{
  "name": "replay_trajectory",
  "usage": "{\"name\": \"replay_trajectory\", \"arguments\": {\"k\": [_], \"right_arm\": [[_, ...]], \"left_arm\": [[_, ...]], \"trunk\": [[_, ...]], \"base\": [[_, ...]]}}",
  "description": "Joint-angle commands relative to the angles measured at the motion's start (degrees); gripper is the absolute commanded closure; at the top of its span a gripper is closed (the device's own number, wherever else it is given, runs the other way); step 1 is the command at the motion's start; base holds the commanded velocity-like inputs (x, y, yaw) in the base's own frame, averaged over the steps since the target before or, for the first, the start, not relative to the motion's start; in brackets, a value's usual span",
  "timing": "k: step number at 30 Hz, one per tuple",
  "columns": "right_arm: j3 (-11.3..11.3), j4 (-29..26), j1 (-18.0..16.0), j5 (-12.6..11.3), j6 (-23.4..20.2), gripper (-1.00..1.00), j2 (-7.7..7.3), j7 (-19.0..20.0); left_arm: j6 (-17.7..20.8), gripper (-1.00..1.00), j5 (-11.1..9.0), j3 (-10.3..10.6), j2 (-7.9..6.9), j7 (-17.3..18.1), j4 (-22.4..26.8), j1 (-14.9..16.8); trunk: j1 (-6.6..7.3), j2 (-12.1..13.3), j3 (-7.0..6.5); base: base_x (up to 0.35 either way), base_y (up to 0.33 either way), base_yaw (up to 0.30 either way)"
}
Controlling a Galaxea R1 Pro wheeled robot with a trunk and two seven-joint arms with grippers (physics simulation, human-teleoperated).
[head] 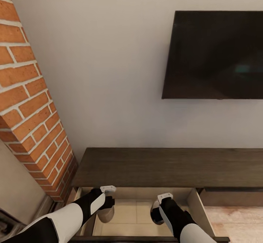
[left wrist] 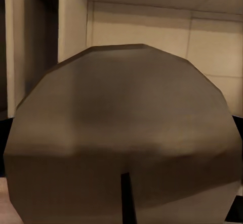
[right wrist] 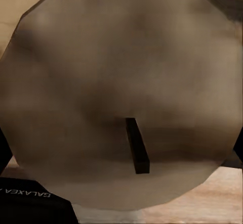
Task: Place each of the two pumpkins and all three candles from the living room inside a cabinet in the living room (use any cabinet), then make sure every cabinet is closed, and position the cauldron so it is next to a table in the living room.
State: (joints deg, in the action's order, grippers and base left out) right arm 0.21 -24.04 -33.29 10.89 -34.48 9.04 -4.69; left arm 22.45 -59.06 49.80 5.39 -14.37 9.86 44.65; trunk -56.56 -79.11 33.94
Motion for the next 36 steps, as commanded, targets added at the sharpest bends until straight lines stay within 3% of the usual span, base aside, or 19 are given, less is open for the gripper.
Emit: {"name": "replay_trajectory", "arguments": {"k": [1, 14, 36], "right_arm": [[0.06, 0.43, -0.03, 0.09, 0.02, 1.0, 0.01, -0.06], [0.14, 4.82, 0.05, 0.09, 4.93, 1.0, -0.07, -0.06], [0.07, 4.88, -0.01, 0.09, 5.04, 1.0, -0.08, -0.06]], "left_arm": [[-0.01, 1.0, 0.07, 0.03, 0.03, 0.0, -0.01, -0.02], [-0.03, 1.0, 0.08, 0.03, 0.57, 0.04, -2.41, -0.26], [-0.03, 1.0, -0.01, 0.03, 0.56, 0.06, -2.3, -0.26]], "trunk": [[-0.22, -0.42, 0.18], [-3.08, -5.63, 2.51], [-7.91, -14.46, 6.46]], "base": [[0.0, 0.0, 0.0], [0.0, 0.0, 0.0], [0.0, 0.0, 0.0]]}}
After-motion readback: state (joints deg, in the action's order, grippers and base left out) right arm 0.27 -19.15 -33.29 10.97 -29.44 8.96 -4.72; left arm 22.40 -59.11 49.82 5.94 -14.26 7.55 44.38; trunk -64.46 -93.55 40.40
